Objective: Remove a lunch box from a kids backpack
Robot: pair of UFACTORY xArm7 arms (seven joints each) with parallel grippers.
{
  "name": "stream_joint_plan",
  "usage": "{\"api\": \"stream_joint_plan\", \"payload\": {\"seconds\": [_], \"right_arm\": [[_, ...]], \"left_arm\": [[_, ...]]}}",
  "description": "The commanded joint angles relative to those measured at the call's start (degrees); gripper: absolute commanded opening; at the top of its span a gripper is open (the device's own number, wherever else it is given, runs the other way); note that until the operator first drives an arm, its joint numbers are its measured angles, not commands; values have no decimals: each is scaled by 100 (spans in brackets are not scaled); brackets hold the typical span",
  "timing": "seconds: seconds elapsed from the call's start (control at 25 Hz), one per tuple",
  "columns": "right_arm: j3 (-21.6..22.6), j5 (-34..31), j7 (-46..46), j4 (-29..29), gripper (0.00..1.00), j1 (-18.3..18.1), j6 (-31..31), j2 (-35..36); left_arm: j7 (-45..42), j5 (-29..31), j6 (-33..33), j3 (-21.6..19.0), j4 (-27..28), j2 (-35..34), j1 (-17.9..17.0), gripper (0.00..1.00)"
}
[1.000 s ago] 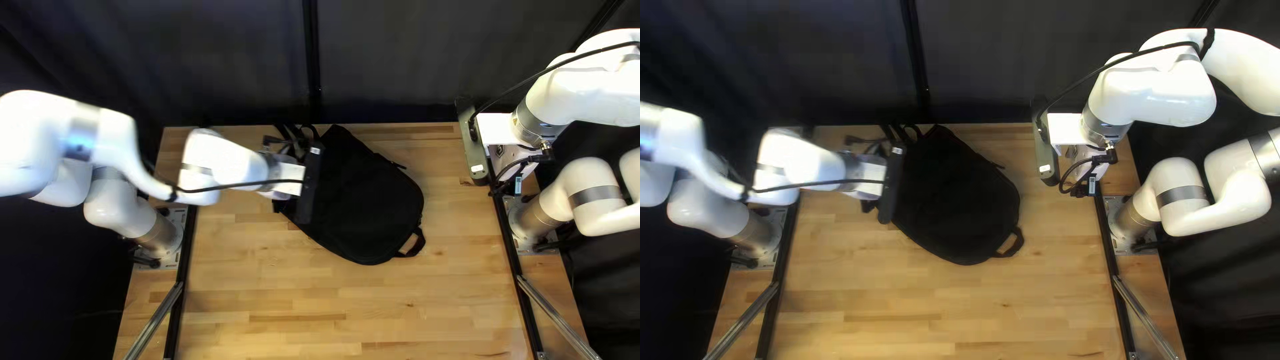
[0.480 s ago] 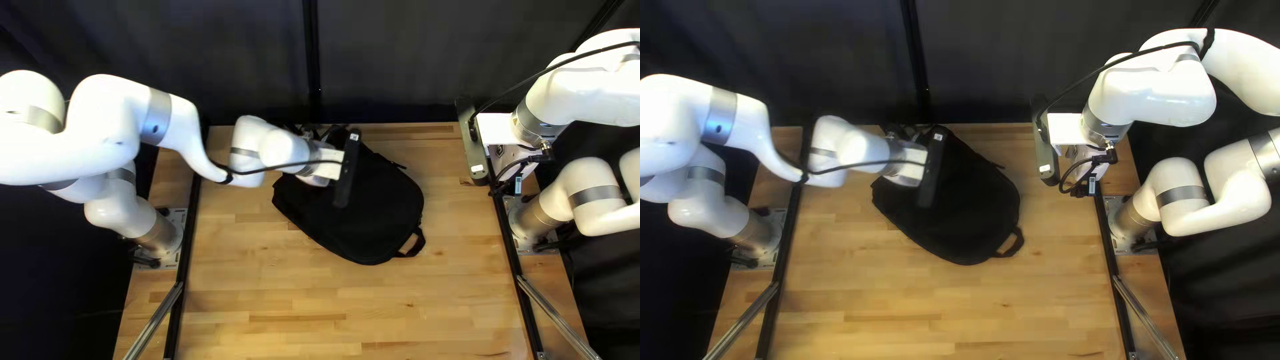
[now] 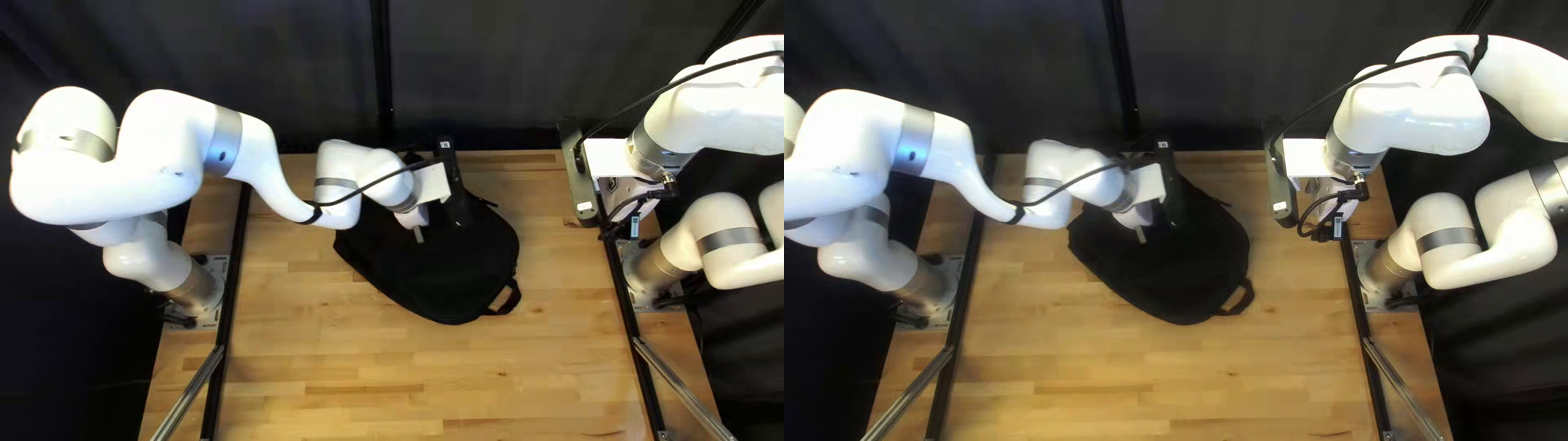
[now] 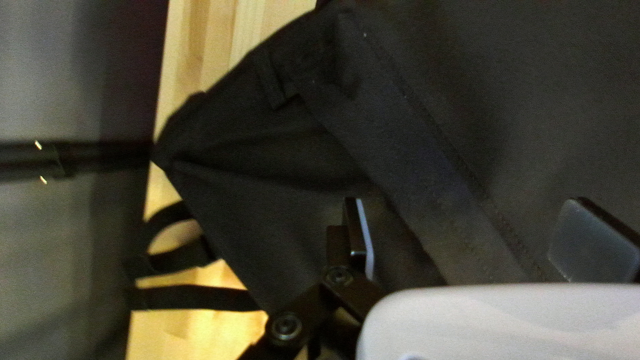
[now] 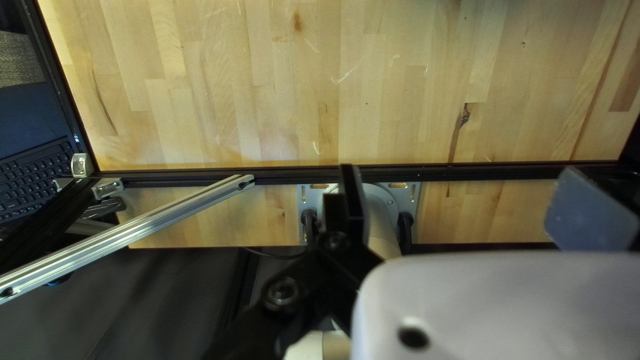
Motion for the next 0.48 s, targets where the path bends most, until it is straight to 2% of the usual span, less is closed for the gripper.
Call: {"api": "stream_joint_plan", "payload": {"seconds": [0.04, 0.08, 0.12, 0.48], "right_arm": [[0, 0, 0, 0, 100, 0, 0, 0], [0, 0, 0, 0, 100, 0, 0, 0], [0, 0, 0, 0, 100, 0, 0, 0], [0, 0, 0, 0, 100, 0, 0, 0]], "left_arm": [[-221, -61, -12, 74, 127, 229, 45, 100], [-242, -64, 4, 83, 137, 238, 49, 100], [-280, -48, 30, 95, 152, 245, 46, 1], [-379, 121, 106, 194, 144, 136, 78, 0]]}}
